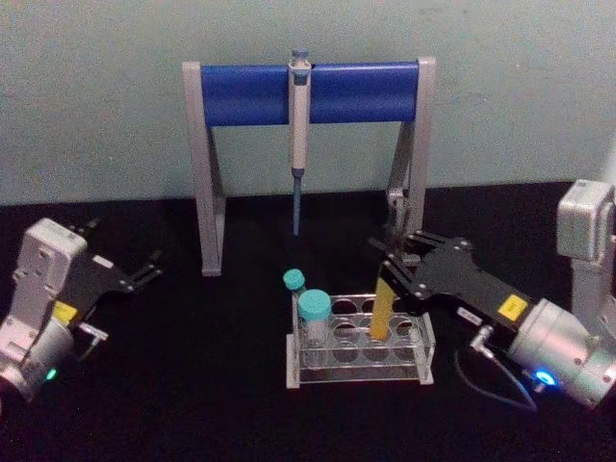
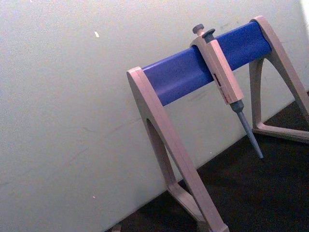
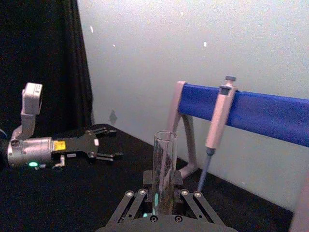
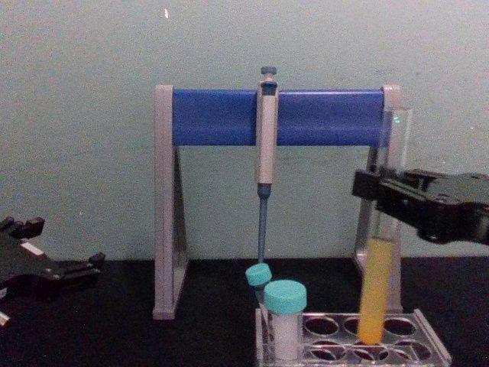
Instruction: Pick up the test tube from the test tube rack, shake it, then place it back into the test tube rack.
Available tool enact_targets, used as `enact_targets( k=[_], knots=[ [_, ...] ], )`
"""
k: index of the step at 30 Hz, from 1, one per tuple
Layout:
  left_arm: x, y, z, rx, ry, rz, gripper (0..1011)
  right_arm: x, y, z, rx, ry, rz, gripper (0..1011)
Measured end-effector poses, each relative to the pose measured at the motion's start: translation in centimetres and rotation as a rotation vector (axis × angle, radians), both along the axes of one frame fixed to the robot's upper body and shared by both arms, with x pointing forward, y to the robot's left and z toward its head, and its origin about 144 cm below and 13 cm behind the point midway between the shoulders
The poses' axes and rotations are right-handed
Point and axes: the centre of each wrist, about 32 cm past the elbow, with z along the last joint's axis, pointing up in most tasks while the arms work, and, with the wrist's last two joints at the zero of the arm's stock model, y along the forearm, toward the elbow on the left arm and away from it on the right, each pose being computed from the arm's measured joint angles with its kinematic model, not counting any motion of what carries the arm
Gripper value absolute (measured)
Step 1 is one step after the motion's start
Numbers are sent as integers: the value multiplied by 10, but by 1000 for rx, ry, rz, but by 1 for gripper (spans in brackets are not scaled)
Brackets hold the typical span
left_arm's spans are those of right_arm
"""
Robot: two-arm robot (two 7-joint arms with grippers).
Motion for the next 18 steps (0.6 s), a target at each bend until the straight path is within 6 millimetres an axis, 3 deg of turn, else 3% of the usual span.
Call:
enact_targets(
  k=[7, 18],
  knots=[
    [0, 0, 0, 0, 0, 0, 1010, 19, 16, -4, 31, 0, 12, 232],
    [0, 0, 0, 0, 0, 0, 1010, 44, 25, -9, 55, -36, -73, 232]
  ],
)
